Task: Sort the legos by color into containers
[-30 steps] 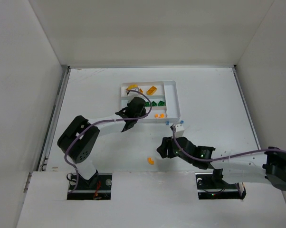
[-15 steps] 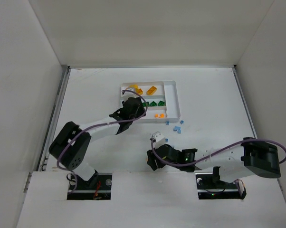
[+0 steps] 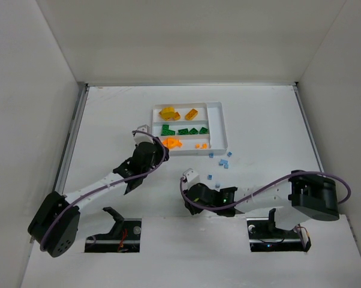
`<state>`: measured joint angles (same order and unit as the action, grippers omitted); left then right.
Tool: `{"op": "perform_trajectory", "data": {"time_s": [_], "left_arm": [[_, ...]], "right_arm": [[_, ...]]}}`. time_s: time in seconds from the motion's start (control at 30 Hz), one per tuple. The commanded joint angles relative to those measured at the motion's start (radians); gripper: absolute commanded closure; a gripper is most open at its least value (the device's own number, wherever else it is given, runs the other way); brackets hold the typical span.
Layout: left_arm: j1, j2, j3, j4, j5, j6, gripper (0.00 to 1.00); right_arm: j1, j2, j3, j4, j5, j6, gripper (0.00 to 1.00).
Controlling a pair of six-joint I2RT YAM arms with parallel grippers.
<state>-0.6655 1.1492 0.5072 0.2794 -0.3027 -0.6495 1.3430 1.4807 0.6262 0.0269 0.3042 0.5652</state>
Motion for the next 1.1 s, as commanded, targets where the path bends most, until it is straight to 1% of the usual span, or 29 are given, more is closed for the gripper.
{"op": "perform_trajectory", "data": {"time_s": [0.0,0.13,0.3,0.37,0.5,0.6,0.7,0.73,0.77,0.83,0.9,0.97,1.07], "left_arm": [[0.036,-0.1,-0.057,0.017,-0.009,-0.048,0.56],[0.092,-0.178,-0.101,-0.008,-0.009,-0.07,0.56],[0.129,-0.229,-0.136,-0.02,-0.006,-0.09,0.56],[0.134,-0.236,-0.141,-0.029,0.002,-0.09,0.56],[0.126,-0.256,-0.17,-0.022,-0.004,-0.098,0.56],[0.119,-0.261,-0.177,-0.025,0.01,-0.101,0.56],[0.094,-0.273,-0.199,-0.013,0.004,-0.104,0.56],[0.093,-0.273,-0.203,-0.013,0.004,-0.104,0.56],[0.091,-0.273,-0.203,-0.016,0.01,-0.104,0.56],[0.083,-0.287,-0.208,-0.025,0.019,-0.101,0.56],[0.076,-0.316,-0.228,-0.025,0.014,-0.098,0.56],[0.082,-0.324,-0.237,-0.025,0.014,-0.098,0.56],[0.091,-0.319,-0.237,-0.02,0.02,-0.098,0.56]], "right_arm": [[0.014,0.016,0.049,-0.067,0.026,-0.013,0.6],[0.034,0.036,0.084,-0.145,0.059,-0.013,0.71],[0.064,0.058,0.132,-0.223,0.13,-0.021,0.79],[0.066,0.038,0.139,-0.22,0.144,-0.019,0.81],[0.057,-0.031,0.13,-0.18,0.148,-0.024,0.8],[-0.004,-0.089,0.122,-0.122,0.128,-0.04,0.8],[-0.08,-0.106,0.128,-0.064,0.086,-0.08,0.81],[-0.098,-0.106,0.139,-0.062,0.079,-0.085,0.8],[-0.11,-0.103,0.147,-0.068,0.075,-0.087,0.76],[-0.114,-0.085,0.153,-0.088,0.061,-0.103,0.62],[-0.092,-0.065,0.15,-0.11,0.047,-0.117,0.53],[-0.043,-0.04,0.148,-0.136,0.012,-0.119,0.47],[-0.008,0.007,0.158,-0.142,-0.02,-0.114,0.44]]}}
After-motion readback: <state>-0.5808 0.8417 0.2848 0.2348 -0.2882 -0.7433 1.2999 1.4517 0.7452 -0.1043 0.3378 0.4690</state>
